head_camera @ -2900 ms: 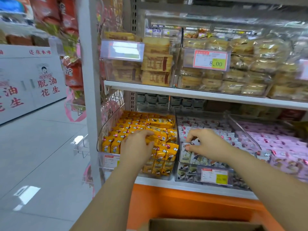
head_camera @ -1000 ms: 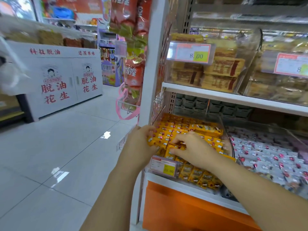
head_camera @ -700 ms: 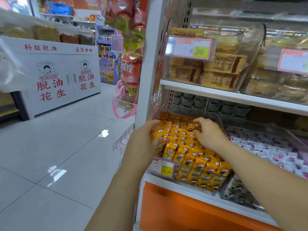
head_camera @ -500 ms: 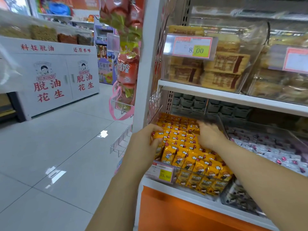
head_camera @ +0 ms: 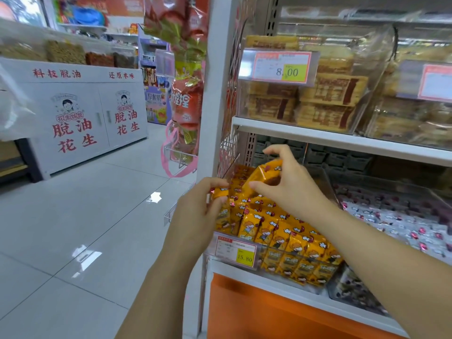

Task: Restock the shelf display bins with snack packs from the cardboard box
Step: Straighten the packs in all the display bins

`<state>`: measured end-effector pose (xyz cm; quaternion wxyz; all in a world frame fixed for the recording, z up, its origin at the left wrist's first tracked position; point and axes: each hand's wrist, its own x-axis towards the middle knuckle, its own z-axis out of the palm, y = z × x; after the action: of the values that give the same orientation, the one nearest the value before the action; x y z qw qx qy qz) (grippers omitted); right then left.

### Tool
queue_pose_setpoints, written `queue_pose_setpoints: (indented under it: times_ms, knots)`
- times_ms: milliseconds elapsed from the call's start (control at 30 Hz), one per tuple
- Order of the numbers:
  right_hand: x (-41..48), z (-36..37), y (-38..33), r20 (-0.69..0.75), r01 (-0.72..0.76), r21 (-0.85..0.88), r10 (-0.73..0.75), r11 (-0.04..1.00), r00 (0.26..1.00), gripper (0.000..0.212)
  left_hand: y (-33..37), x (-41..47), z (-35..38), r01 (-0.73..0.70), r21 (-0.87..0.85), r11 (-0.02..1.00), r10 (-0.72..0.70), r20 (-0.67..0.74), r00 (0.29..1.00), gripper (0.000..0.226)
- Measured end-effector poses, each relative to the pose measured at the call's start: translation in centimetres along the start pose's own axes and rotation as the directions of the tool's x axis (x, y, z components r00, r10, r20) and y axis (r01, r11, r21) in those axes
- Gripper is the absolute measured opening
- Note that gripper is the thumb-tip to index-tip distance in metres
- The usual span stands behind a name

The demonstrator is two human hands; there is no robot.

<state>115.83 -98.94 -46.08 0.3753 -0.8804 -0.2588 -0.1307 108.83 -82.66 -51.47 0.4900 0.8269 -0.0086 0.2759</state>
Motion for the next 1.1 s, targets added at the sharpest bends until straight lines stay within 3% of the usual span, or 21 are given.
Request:
queue_pose_setpoints:
  times_ms: [167, 367, 500, 600, 700, 967, 1100]
  knots:
    - [-0.5, 1.8, -1.7, 0.03, 0.013, 0.018, -0.014, 1.0, 0.999, 0.046, -0.4, -0.3, -0.2, -0.008, 0.064, 0.998, 0.01, -0.032, 0.999, 0.023]
    - [-0.7, 3.8, 0.0, 0.098, 0.011, -0.368, 0.027, 0.93, 0.995, 0.054, -1.7, 0.2, 0.8, -0.089, 0.16, 0.983, 0.088, 0.015, 0.996, 0.023]
    - [-0.6, 3.4, 0.4, 0.199, 0.049, -0.292, 0.01, 0.955, 0.98, 0.047, -2.1, 0.7, 2.0, -0.16, 0.248, 0.956, 0.159, 0.024, 0.987, 0.024]
    - [-0.9, 3.3, 0.0, 0.16, 0.088, -0.205, -0.055, 0.975, 0.986, 0.038, -1.9, 1.0, 2.7, -0.103, 0.327, 0.94, 0.115, -0.016, 0.993, 0.031]
    - [-1.3, 3.7, 0.0, 0.204, 0.103, -0.243, -0.053, 0.965, 0.978, 0.021, -1.6, 0.8, 2.7, -0.058, 0.388, 0.92, 0.07, -0.017, 0.997, 0.037]
    - [-3.6, 5.4, 0.5, 0.278, 0.131, -0.318, -0.04, 0.939, 0.96, 0.025, -2.3, -0.4, 2.3, -0.006, 0.529, 0.849, 0.018, -0.017, 1.0, 0.027]
    - [-4.2, 4.9, 1.3, 0.433, 0.154, -0.354, 0.016, 0.923, 0.901, 0.031, -1.5, -0.5, 2.4, -0.012, 0.608, 0.794, 0.021, -0.007, 1.0, 0.024]
